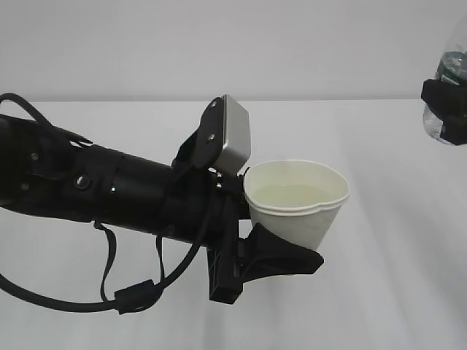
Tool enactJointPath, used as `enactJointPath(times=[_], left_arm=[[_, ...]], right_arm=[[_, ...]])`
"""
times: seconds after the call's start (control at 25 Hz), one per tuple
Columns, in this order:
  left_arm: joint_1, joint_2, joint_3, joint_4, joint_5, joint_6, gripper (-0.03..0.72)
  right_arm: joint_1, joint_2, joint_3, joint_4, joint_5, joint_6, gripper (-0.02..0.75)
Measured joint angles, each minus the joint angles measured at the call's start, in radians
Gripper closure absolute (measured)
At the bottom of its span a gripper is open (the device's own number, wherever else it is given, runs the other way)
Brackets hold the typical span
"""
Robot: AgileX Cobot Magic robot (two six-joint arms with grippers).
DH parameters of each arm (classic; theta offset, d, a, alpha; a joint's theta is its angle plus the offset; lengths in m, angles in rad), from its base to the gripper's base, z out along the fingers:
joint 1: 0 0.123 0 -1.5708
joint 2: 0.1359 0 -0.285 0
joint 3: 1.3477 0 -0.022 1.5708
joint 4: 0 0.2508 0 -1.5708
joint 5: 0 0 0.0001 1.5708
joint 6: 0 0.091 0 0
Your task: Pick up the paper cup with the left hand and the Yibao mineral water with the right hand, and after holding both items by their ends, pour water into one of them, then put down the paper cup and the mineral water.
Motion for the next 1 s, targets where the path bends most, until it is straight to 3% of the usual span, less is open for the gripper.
enactJointPath(times=[0.2,0.6,1.0], left_arm=[[0.000,0.000,0.000,0.000,0.000,0.000,0.273],[0.000,0.000,0.000,0.000,0.000,0.000,0.273],[0.000,0.000,0.000,-0.039,0.000,0.000,0.273]], right_arm=[[0.000,0.000,0.045,0.044,-0.030,-0.028,0.338],[0.000,-0.001,0.169,0.236,-0.180,-0.178,0.345],[0.000,-0.003,0.182,0.274,-0.199,-0.191,0.345]])
